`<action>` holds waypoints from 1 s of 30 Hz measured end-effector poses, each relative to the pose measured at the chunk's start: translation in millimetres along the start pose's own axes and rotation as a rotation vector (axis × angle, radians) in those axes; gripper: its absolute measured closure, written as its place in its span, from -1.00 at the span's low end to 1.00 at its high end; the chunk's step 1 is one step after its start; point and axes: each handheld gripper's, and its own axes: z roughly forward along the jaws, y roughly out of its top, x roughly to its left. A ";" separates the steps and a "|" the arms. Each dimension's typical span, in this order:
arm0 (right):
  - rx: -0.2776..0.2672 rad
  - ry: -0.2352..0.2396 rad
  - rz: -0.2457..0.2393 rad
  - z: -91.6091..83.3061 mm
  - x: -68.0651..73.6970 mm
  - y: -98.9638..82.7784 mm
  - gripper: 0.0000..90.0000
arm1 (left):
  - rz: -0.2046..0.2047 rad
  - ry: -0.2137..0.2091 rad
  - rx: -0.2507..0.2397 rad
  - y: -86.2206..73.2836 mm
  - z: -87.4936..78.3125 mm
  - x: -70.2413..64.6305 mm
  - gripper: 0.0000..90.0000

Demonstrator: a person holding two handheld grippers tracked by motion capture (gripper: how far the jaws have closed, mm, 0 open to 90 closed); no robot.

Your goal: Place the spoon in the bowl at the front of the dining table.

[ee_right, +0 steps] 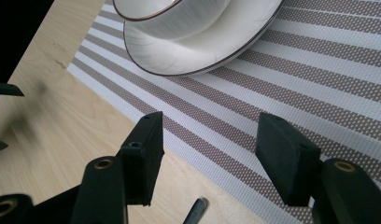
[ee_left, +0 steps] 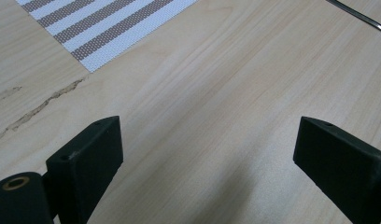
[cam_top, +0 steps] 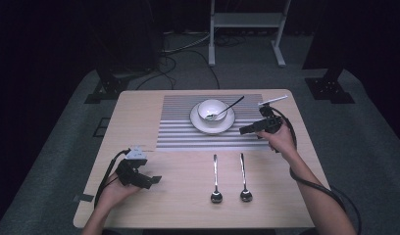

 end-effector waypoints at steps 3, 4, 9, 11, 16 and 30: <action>0.004 0.004 -0.006 0.5 2.3 -3.2 -0.12 | 0.001 0.000 0.000 0.0 -0.1 0.1 -0.84; 0.004 0.005 -0.010 0.6 3.2 -4.2 -0.12 | -0.001 0.000 0.000 -0.1 -0.2 0.0 -0.84; 0.010 0.015 -0.018 0.8 7.0 -9.8 -0.12 | -0.002 0.002 -0.001 -0.2 -0.8 0.3 -0.84; 0.011 0.013 -0.025 0.9 7.9 -12.1 -0.13 | -0.001 0.003 -0.001 -0.2 -0.8 0.6 -0.84; 0.008 0.019 -0.030 0.4 8.5 -18.6 -0.14 | -0.003 0.004 -0.002 -0.2 -1.2 1.0 -0.84; 0.001 0.046 -0.036 -1.7 12.2 -43.5 -0.16 | -0.006 0.003 0.001 -0.5 -0.9 1.3 -0.84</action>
